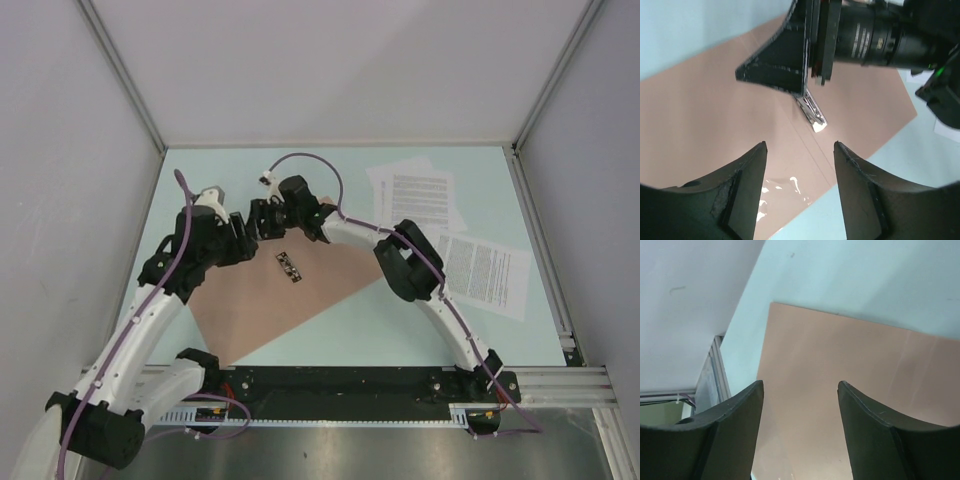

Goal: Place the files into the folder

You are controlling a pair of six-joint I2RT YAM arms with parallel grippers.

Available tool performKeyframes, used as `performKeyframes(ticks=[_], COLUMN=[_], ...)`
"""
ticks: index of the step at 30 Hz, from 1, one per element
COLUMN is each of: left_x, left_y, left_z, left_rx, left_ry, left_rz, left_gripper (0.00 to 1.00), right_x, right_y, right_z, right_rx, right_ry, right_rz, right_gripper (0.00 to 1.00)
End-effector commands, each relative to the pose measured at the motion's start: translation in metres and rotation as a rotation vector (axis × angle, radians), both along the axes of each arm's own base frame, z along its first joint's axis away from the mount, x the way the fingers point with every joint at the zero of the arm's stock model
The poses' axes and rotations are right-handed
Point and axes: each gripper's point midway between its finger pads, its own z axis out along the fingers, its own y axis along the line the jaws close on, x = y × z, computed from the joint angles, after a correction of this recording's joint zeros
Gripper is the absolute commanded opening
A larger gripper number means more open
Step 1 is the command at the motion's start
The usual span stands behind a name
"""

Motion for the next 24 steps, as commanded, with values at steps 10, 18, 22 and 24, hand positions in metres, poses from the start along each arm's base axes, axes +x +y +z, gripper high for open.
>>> performKeyframes(ticks=[10, 18, 22, 24], left_x=[-0.046, -0.030, -0.004, 0.011], left_y=[-0.090, -0.135, -0.147, -0.154], left_z=[-0.074, -0.084, -0.084, -0.090], left_rx=[-0.418, -0.603, -0.600, -0.613], left_ry=[0.234, 0.184, 0.204, 0.245], left_rz=[-0.240, -0.268, -0.252, -0.224], left_gripper=[0.70, 0.73, 0.74, 0.75], right_x=[0.043, 0.018, 0.009, 0.006], right_y=[-0.185, -0.264, -0.283, -0.290], right_z=[0.070, 0.038, 0.042, 0.035], right_rx=[-0.151, -0.292, -0.310, -0.319], right_ry=[-0.037, 0.000, -0.020, -0.027], right_rz=[-0.294, -0.389, -0.428, -0.424], right_gripper=[0.84, 0.88, 0.89, 0.89])
